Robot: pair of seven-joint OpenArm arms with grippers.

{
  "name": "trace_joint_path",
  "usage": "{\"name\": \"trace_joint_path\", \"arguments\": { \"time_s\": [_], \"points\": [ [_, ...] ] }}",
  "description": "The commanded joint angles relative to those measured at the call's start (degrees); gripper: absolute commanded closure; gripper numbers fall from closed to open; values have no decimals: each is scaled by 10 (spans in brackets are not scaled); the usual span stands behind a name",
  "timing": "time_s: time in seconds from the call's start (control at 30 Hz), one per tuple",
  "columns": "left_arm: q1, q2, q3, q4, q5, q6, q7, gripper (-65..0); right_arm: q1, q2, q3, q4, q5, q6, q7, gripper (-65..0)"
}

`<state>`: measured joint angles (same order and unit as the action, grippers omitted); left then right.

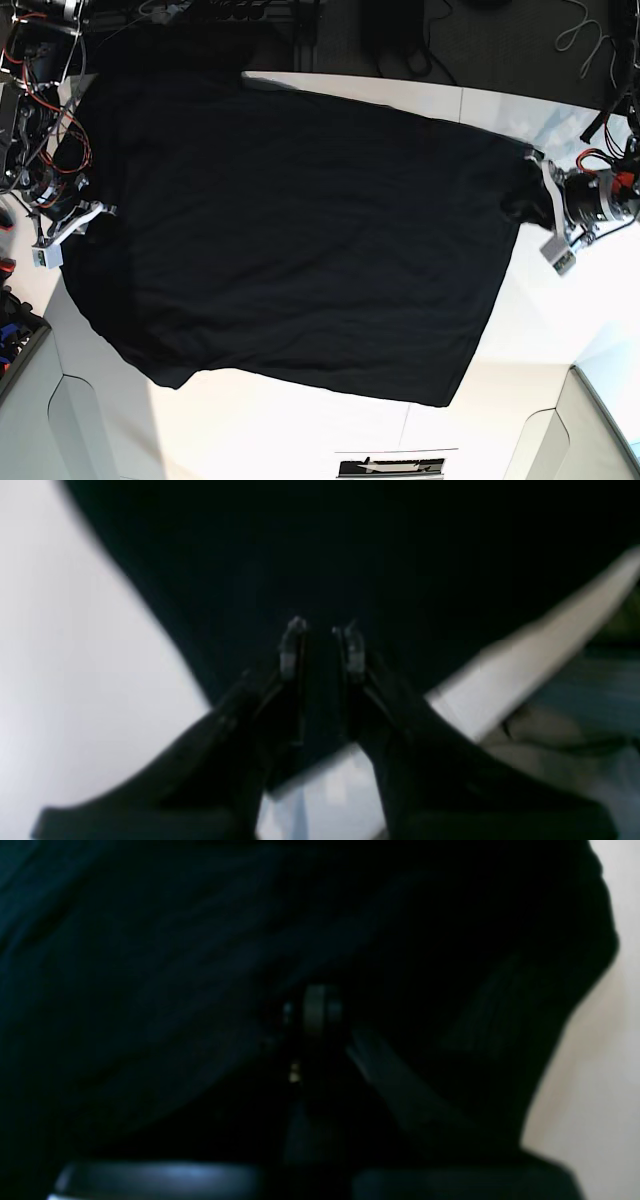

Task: Layout the t-shirt on the table in an organized manner, then fold the t-shirt properly
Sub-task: 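Drag the shirt corner with the left gripper away from the right gripper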

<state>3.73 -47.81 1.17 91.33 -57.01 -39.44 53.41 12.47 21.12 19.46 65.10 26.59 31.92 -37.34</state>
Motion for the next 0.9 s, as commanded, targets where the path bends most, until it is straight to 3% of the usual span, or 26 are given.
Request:
{"name": "trace_joint_path", "arguments": {
  "time_s": [0.0, 0.13, 0.3, 0.37, 0.6, 0.87],
  "points": [
    [-14, -10, -4, 7, -2, -6, -15, -131, 21, 11, 1, 7, 2, 0, 7, 0],
    [-40, 19, -4, 3, 45, -6, -47, -132, 50, 11, 2, 8, 21, -2, -10, 0],
    [-39, 55, -4, -30, 96, -6, -69, -131, 38, 11, 3, 56, 95, -2, -102, 0],
    [-38, 66, -4, -55, 98, -6, -69, -131, 10, 11, 4, 99, 106, -2, -114, 0],
    [-39, 82, -4, -117, 116, -6, -87, -131, -113, 11, 11, 218, 94, -2, -120, 0],
    [-35, 81, -4, -133, 114, -6, -85, -131, -141, 9, 11, 136, 23, -2, -58, 0]
  ]
}}
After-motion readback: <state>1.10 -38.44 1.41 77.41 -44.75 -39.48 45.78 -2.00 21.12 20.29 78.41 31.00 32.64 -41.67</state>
